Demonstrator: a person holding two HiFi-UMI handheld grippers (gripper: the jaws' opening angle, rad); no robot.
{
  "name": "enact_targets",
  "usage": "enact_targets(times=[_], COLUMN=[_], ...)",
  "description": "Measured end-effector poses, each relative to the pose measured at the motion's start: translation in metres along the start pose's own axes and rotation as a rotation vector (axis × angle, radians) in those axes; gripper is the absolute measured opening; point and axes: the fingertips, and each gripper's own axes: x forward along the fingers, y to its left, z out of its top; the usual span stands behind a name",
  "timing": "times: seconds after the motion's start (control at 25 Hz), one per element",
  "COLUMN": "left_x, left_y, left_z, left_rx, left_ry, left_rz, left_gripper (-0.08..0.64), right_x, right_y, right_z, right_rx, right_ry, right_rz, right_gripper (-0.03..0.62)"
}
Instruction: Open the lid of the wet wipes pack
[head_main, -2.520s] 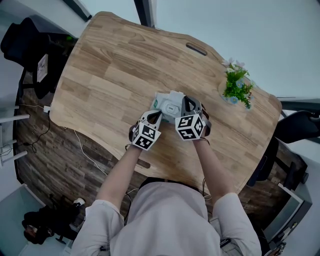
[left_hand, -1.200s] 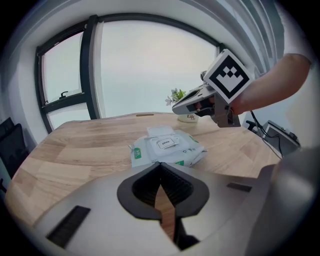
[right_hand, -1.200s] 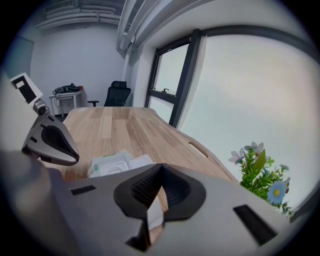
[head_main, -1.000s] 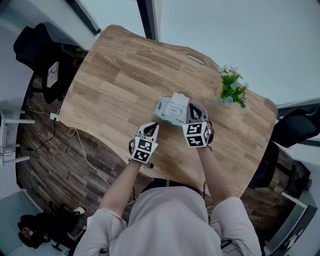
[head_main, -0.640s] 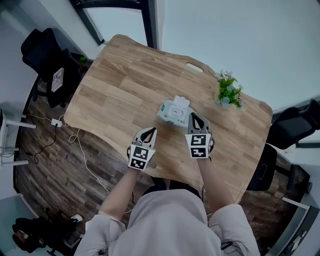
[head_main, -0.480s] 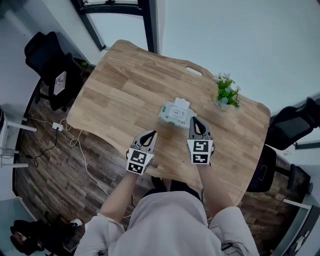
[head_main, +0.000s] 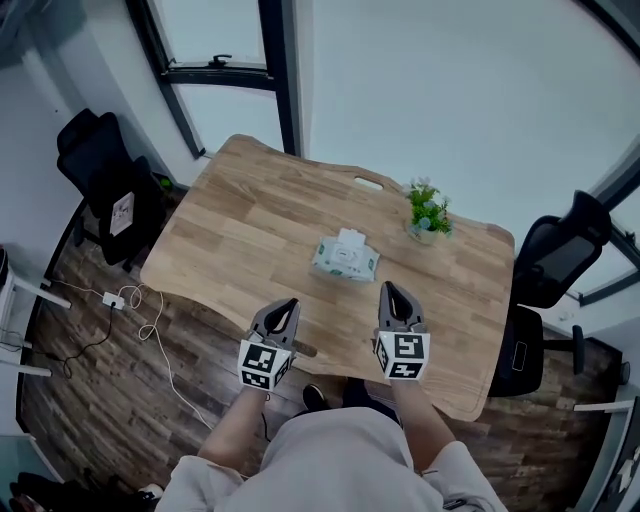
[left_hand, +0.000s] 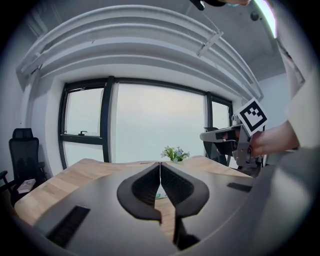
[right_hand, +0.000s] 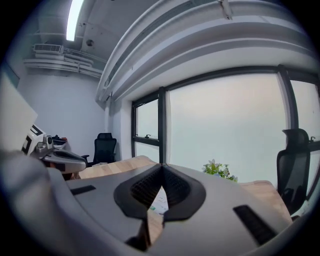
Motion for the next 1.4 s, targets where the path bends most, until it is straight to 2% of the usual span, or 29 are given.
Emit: enact_targets(times=[0.16, 0.56, 0.68, 0.88, 1.16, 1.4], left_x=[-0.025, -0.070, -0.073, -0.075, -0.066, -0.057], left_y=[-0.005, -0.035, -0.041, -0.053, -0.070, -0.090], left_z=[0.019, 0.054, 0.059, 0.064, 0.071, 0.080], left_rx=[-0.004, 0.022, 0.020, -0.024, -0.039, -0.032], left_ry=[-0.055, -0.141, -0.149, -0.168, -0.170, -0.185], left_rz=[-0.002, 0.006, 0.022, 0.069, 0.097, 0.101], left_gripper=[0.021, 0.021, 0.021, 0.021, 0.021, 0.021], right_x=[-0.036, -0.092, -0.100, -0.107, -0.113, -0.122], right_y=[0.007, 0.024, 0.020, 0.003, -0.020, -0.028], right_z=[0.007, 0.023, 0.034, 0.048, 0.055, 0.053], right_rx=[0.022, 0.038, 0.045, 0.046, 0.055, 0.005], right_ry=[-0.025, -0.070, -0.093, -0.119, -0.135, -0.146], right_rz=[-0.003, 0.056, 0.066, 0.088, 0.115, 0.127], right_gripper=[0.006, 0.006, 0.006, 0.006, 0.006, 0.006])
